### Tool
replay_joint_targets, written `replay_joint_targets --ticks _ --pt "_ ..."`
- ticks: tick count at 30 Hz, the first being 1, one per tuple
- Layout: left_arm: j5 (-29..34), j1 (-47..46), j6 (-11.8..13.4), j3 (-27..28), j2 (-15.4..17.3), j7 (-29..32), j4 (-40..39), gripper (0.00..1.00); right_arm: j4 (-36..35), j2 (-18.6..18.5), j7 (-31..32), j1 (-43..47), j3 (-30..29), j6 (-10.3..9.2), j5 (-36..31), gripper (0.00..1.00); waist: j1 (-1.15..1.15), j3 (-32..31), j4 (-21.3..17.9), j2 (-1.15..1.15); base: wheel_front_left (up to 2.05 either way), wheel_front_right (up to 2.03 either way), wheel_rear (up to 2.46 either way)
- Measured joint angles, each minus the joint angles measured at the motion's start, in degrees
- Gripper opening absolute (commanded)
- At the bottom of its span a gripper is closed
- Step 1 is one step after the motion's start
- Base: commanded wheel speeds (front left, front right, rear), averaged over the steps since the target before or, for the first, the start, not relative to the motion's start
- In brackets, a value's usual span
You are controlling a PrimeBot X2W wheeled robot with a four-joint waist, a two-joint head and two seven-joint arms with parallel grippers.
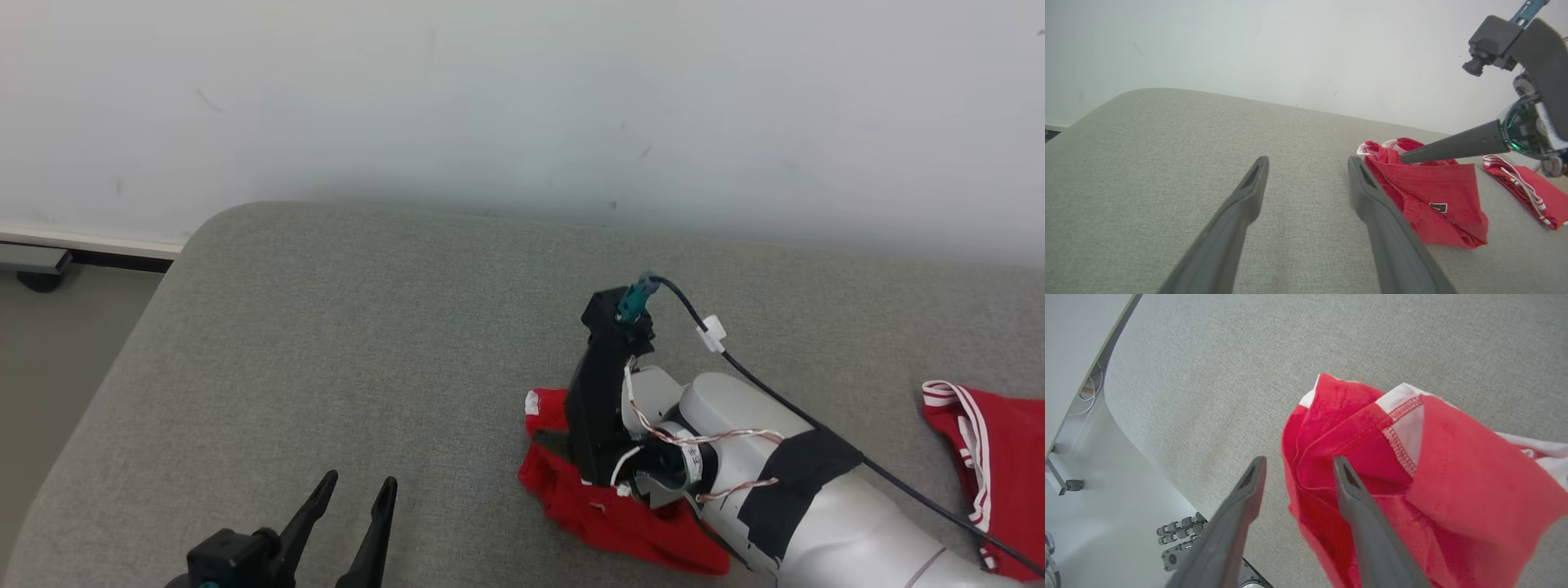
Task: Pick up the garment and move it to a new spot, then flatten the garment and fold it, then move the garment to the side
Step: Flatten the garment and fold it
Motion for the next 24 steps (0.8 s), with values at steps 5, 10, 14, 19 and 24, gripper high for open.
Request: replay_joint_targets --ticks 5,10,14,19,24 --pt "0.00 0.21 0.02 0.37 0.27 -0.48 0.10 1.00 0.14 0.03 -3.32 -2.26 -0.68 0.00 1.67 1.00 0.00 -0.28 -0.80 0.00 0.00 0.00 0.00" --pt "0.01 0.29 0.05 0.68 0.45 -0.56 0.04 1.00 2.32 -0.02 -8.91 -3.16 -3.72 0.00 0.01 1.00 0.00 -0.83 -1.65 0.00 0.00 0.00 0.00" --pt "0.02 0.57 0.08 1.27 0.86 -1.03 -0.24 1.00 2.43 -0.35 -16.79 -2.82 -6.95 0.00 -3.67 1.00 0.00 -1.30 -2.58 0.00 0.00 0.00 0.00" --pt "0.12 2.41 0.14 1.80 1.25 -1.10 -0.73 1.00 -0.29 -3.04 -25.44 0.25 -8.67 0.00 -7.45 1.00 0.00 -1.74 -3.89 0.00 0.00 0.00 0.00" --pt "0.19 2.93 0.52 2.41 1.56 -1.58 -1.49 1.00 -5.30 -5.22 -36.88 6.32 -11.14 0.00 -11.09 1.00 0.00 -2.24 -5.90 0.00 0.00 0.00 0.00"
